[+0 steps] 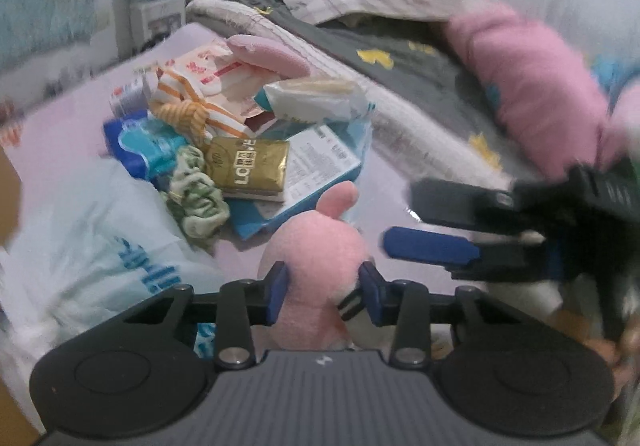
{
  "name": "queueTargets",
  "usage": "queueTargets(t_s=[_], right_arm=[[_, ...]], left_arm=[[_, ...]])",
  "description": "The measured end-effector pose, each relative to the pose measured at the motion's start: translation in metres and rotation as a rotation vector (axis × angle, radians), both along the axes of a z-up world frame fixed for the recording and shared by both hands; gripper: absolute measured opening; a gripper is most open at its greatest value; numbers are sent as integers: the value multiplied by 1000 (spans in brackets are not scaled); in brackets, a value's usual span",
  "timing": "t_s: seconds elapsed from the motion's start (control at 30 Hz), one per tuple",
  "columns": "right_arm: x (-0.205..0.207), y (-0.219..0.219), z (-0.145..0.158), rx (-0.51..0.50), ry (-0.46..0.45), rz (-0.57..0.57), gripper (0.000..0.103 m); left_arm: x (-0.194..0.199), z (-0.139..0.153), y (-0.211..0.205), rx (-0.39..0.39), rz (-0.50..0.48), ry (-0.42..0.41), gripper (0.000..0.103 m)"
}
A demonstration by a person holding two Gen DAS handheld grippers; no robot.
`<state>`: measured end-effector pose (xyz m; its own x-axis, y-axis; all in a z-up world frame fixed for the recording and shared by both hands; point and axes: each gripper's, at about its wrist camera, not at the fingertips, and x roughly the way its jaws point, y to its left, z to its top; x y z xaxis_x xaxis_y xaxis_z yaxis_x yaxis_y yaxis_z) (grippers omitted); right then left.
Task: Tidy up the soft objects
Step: 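Lift the pink plush doll with the right gripper off the bed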
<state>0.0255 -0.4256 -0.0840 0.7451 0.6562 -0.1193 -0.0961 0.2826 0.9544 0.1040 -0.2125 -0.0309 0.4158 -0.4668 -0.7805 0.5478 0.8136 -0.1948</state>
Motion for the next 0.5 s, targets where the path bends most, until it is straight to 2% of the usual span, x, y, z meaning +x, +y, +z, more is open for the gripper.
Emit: queueTargets(t_s=[0.13, 0.17, 0.2, 0.23, 0.3, 0.4, 0.5], right_arm=[[-29, -22, 14, -46, -17, -119, 53], [-36, -26, 16, -59, -12, -139, 54], [-41, -30, 16, -74, -3, -155, 54], [-45, -31, 16, -93, 11, -169, 54], [-47, -30, 11, -123, 49, -179, 54], [-41, -21, 1, -144, 101, -165, 54], [-32, -7, -7, -140, 116, -136, 54]], left_arm=[[7, -6, 18, -255, 73, 137, 38], [7, -11, 21, -310, 85, 172, 31], [7, -16, 22, -345, 92, 195, 18], [6, -22, 22, -363, 95, 218, 17], [3, -31, 21, -359, 110, 229, 21], [-1, -27, 22, -329, 125, 183, 21], [-8, -20, 23, -226, 122, 98, 22]])
